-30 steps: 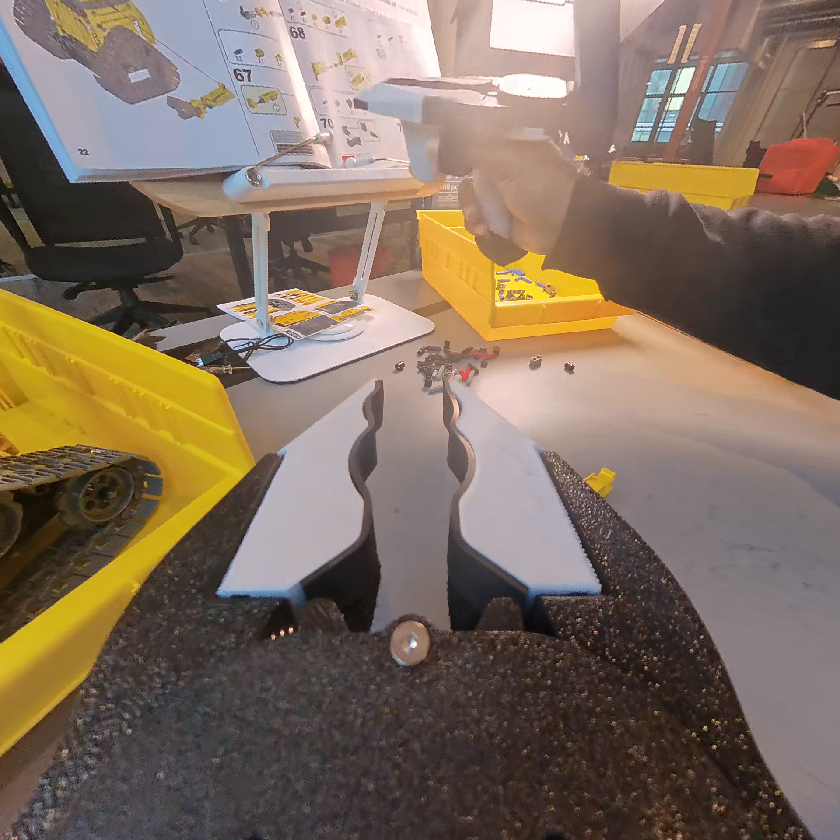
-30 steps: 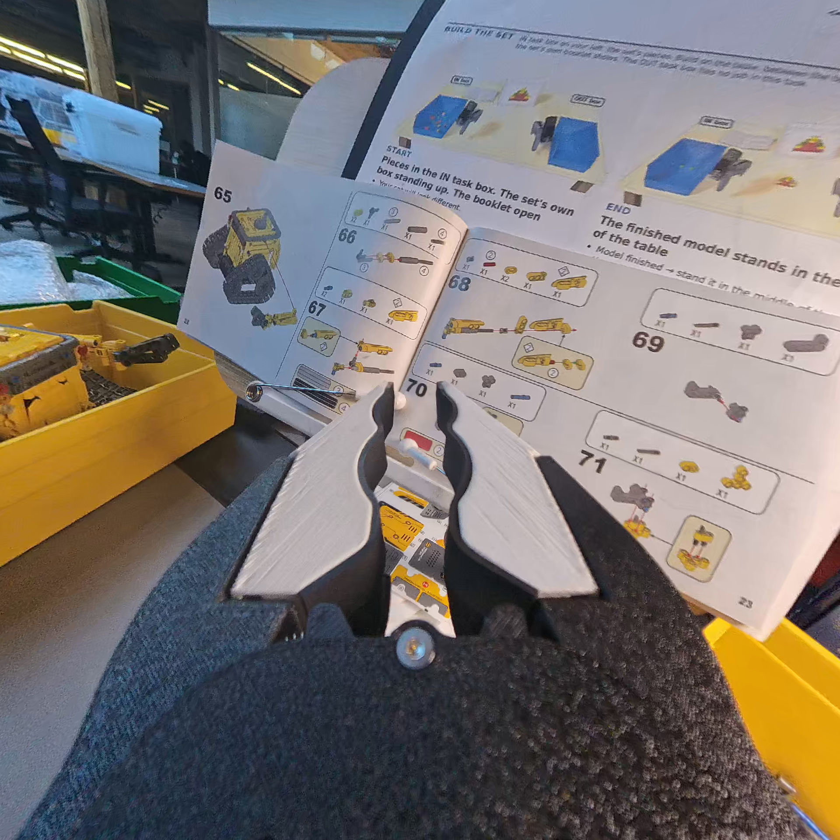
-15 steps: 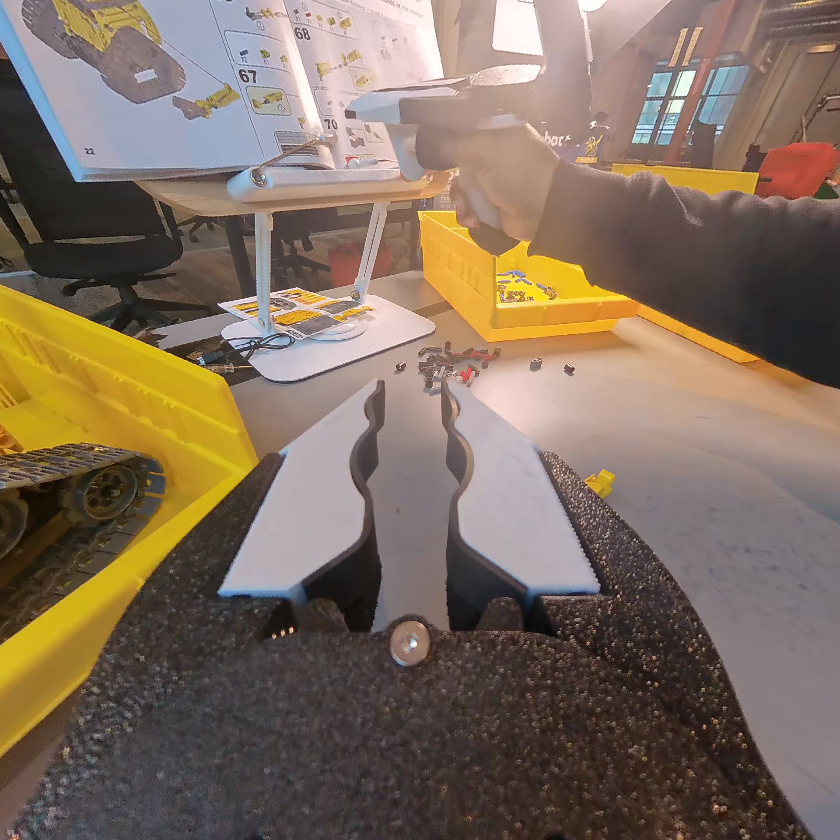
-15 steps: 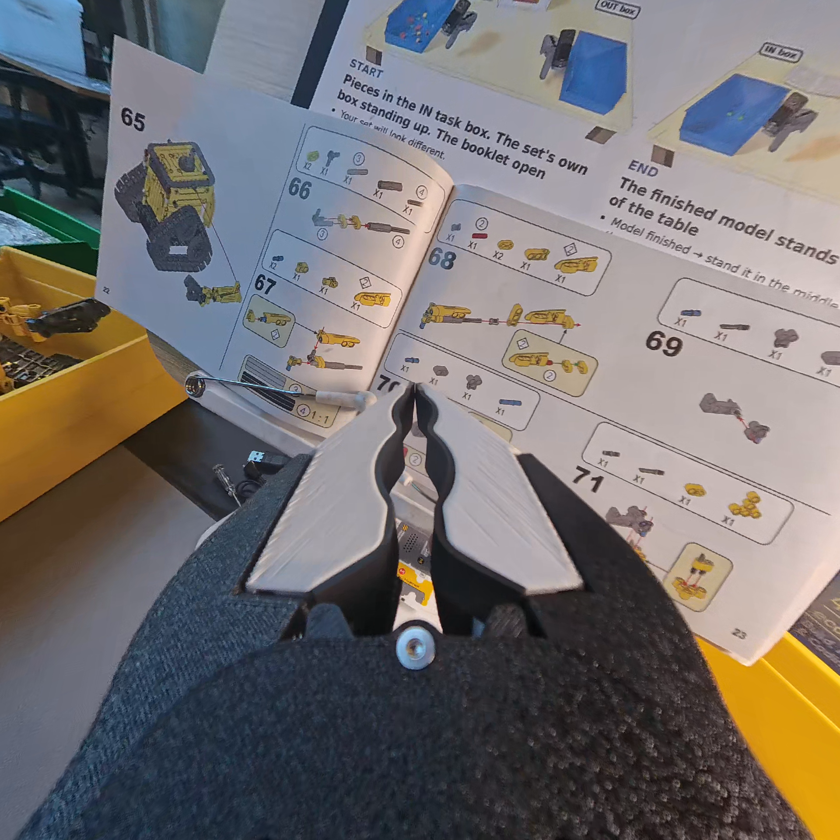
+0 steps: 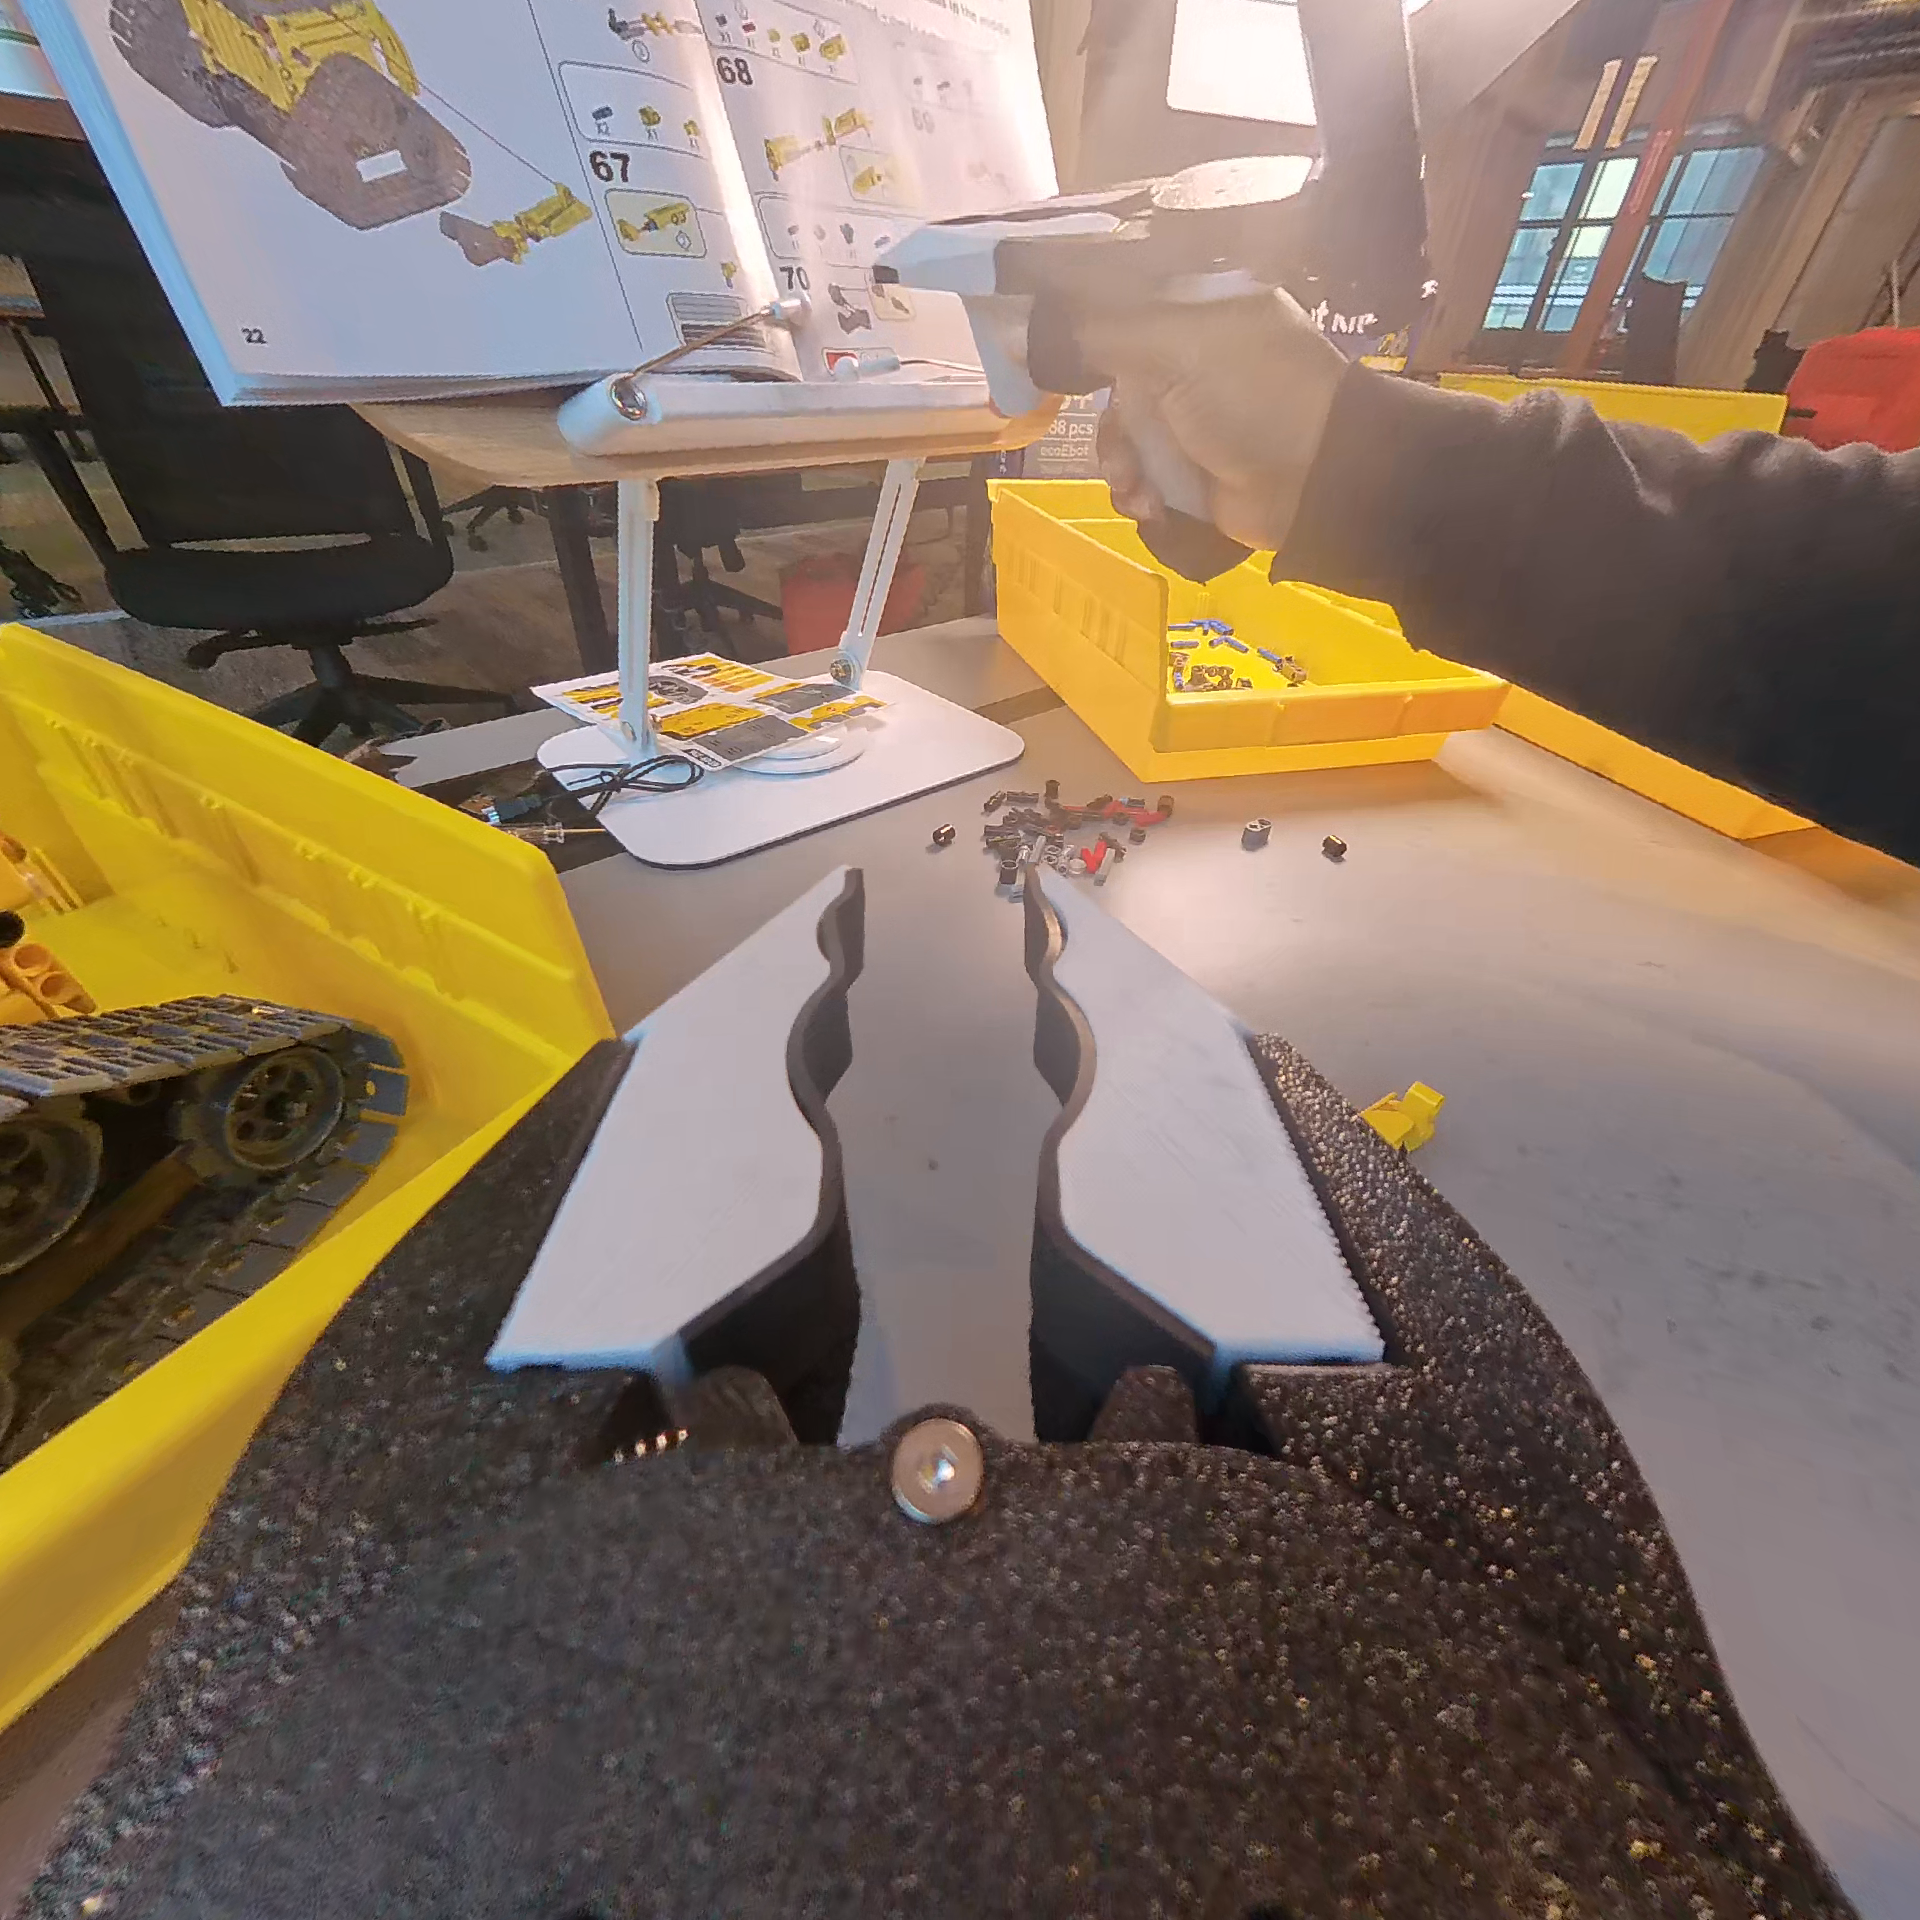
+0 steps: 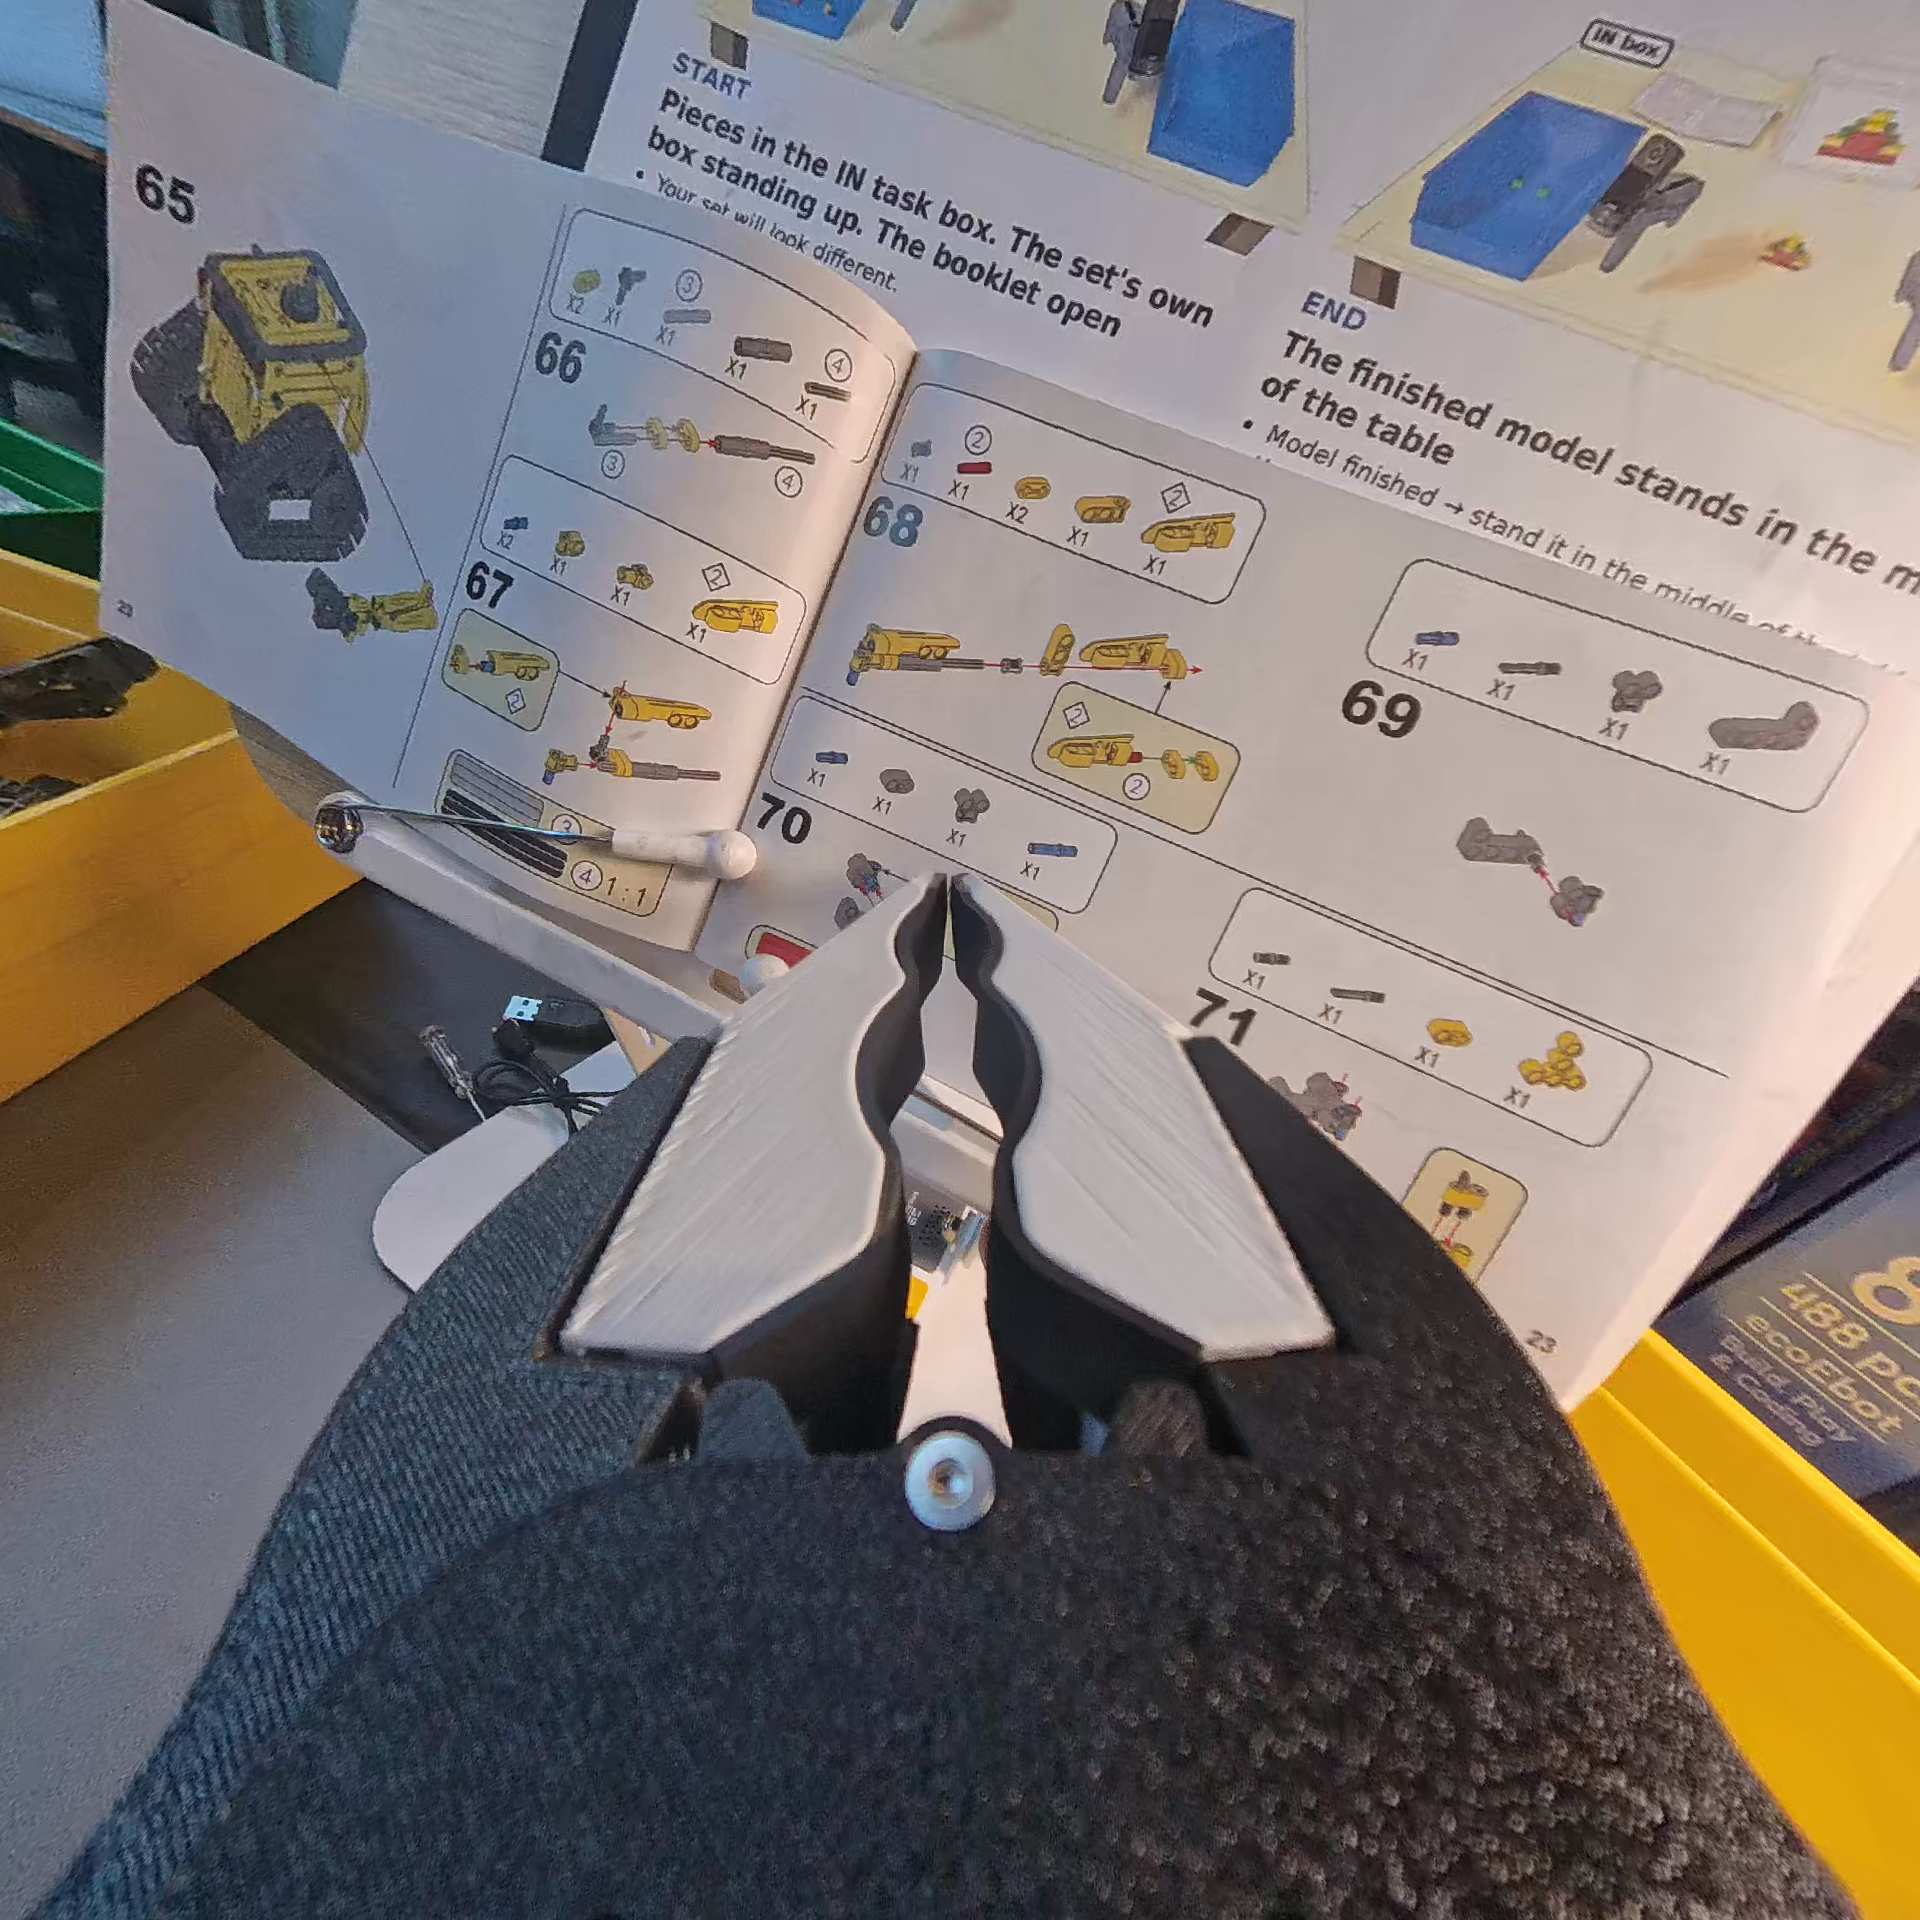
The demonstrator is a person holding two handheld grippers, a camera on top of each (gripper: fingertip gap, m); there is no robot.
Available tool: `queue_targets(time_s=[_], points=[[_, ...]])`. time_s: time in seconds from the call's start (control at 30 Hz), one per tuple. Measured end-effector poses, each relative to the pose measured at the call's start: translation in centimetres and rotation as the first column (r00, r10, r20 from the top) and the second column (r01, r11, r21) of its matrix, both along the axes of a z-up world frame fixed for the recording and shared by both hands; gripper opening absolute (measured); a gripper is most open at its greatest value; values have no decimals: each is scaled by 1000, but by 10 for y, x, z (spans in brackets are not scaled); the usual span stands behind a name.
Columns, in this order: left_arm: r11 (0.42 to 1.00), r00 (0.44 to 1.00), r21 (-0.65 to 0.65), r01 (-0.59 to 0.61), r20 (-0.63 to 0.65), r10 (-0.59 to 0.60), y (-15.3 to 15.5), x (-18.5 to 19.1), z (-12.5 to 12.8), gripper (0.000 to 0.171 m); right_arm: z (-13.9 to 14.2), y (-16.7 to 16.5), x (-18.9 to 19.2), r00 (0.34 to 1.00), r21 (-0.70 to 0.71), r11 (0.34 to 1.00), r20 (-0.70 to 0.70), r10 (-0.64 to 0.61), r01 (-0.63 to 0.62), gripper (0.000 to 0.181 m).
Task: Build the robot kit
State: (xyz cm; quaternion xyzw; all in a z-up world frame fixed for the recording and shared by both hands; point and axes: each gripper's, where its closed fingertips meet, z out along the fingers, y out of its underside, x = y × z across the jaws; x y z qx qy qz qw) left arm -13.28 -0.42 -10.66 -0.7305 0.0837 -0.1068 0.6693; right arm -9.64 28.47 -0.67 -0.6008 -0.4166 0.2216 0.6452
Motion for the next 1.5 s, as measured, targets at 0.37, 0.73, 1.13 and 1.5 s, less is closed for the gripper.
queue_targets(time_s=[0.37,0.73,1.13,1.5], points=[[1000,1000,23,0,-11,0,0,1,2,26,2,-1,1,1000,27,1000,2,10,-10,3],[1000,1000,13,9,-27,-8,1,5,0,28,3,5,11,1000,25,1000,11,-10,10,8],[1000,1000,2,16,-15,-16,1,6,-1,30,77,37,116,998,59,998,53,-29,26,17],[1000,1000,-17,27,13,-27,1,11,-4,30,-82,74,216,811,-448,869,576,102,209,17]])
